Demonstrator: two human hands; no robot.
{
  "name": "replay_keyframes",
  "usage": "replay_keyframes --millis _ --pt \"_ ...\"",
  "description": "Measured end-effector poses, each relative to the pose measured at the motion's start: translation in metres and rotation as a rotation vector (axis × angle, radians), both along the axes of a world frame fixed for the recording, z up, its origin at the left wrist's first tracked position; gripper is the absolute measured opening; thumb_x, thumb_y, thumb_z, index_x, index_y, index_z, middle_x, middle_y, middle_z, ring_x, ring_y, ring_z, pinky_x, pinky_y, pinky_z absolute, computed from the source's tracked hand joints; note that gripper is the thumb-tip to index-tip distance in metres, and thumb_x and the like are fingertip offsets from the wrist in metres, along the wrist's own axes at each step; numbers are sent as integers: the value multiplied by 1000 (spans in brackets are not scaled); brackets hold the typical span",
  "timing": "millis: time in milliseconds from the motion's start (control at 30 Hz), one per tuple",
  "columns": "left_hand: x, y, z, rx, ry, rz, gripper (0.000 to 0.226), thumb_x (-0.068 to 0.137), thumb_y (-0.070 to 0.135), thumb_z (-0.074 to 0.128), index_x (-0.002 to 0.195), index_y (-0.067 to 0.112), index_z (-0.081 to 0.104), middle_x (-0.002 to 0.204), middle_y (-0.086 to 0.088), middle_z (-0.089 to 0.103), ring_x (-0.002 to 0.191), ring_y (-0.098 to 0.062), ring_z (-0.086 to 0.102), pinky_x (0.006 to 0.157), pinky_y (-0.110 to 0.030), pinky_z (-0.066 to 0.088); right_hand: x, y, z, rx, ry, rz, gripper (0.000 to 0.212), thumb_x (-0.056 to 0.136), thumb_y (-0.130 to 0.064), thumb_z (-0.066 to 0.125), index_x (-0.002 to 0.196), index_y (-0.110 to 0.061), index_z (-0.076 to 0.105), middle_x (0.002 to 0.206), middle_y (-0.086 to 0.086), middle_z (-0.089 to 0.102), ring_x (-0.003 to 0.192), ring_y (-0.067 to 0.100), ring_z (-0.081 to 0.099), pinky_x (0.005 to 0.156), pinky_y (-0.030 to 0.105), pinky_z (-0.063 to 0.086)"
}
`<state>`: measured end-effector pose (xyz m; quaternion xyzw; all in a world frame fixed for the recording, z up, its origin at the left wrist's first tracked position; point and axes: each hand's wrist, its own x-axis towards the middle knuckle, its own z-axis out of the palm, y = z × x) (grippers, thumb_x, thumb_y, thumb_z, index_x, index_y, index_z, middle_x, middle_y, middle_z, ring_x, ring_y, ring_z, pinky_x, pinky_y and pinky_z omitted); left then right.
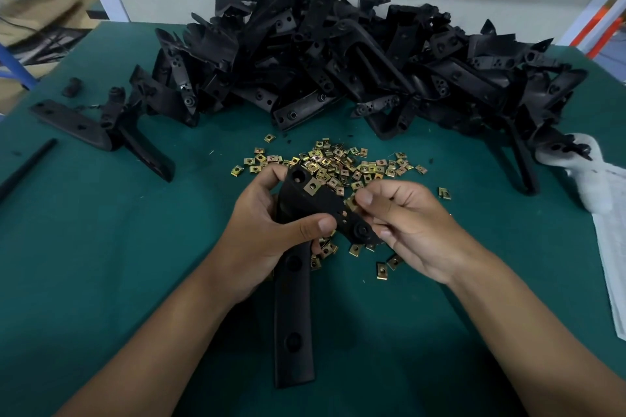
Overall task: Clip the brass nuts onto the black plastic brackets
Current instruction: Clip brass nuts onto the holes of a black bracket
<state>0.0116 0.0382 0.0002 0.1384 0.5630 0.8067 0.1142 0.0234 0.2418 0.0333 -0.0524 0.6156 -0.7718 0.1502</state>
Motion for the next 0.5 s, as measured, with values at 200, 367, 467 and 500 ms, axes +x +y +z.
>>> replay_keyframes --millis 200,367,467,500 --pt "1 1 2 5 -5 -32 61 65 23 95 99 5 47 83 -10 72 60 -20 66 52 -28 55 1 3 2 45 29 48 18 81 -26 71 63 -23 72 57 -12 56 51 0 45 54 17 31" --pt "3 1 5 -2 6 -131 66 64 24 94 101 6 43 79 -11 72 55 -22 64 52 -29 55 -1 15 7 221 137 129 16 77 -27 77 63 -26 70 60 -11 56 58 4 48 59 16 41" --pt "5 1 8 1 9 -196 64 65 22 92 102 7 42 81 -7 73 62 -19 68 53 -28 56 -1 20 8 256 139 199 15 78 -31 73 64 -27 71 62 -9 55 60 6 46 59 16 40" --pt "5 1 9 5 10 -208 63 65 21 91 102 7 42 81 -6 73 63 -18 68 53 -27 56 -1 21 8 257 135 214 15 79 -30 73 65 -27 71 62 -9 55 60 6 46 59 16 40"
